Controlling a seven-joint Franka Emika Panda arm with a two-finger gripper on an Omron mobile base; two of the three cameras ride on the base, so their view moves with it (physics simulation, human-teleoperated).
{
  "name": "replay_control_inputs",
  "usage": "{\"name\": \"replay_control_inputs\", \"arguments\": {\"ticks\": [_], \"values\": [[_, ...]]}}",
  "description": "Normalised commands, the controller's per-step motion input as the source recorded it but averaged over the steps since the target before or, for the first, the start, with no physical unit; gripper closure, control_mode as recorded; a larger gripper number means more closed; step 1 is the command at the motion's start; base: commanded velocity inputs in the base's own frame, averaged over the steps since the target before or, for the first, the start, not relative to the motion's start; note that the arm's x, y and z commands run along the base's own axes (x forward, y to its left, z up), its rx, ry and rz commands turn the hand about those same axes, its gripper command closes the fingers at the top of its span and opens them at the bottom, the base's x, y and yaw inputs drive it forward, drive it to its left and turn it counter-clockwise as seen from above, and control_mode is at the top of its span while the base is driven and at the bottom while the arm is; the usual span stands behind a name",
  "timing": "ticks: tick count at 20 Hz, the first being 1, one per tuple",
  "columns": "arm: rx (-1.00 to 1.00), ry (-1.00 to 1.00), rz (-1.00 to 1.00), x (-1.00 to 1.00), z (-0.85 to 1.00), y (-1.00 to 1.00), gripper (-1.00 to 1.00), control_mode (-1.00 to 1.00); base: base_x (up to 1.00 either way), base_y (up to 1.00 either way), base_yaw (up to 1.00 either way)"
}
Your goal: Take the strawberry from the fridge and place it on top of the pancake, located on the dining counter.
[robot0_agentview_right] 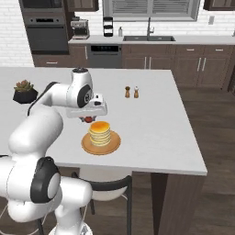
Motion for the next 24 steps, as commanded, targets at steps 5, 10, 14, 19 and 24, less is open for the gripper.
{"name": "replay_control_inputs", "arguments": {"ticks": [5,10,14,19,24], "values": [[0.0,0.05,0.0,0.38,-0.23,-0.03,1.0,-1.0,0.0,0.0,0.0],[0.0,0.08,0.0,0.31,-0.27,0.0,1.0,-1.0,0.0,0.0,0.0],[0.0,0.08,0.0,0.33,-0.27,0.0,1.0,-1.0,0.0,0.0,0.0],[0.0,0.07,0.0,0.27,-0.24,-0.01,1.0,-1.0,0.0,0.0,0.0],[0.0,0.05,0.0,0.35,-0.21,-0.01,1.0,-1.0,0.0,0.0,0.0]]}}
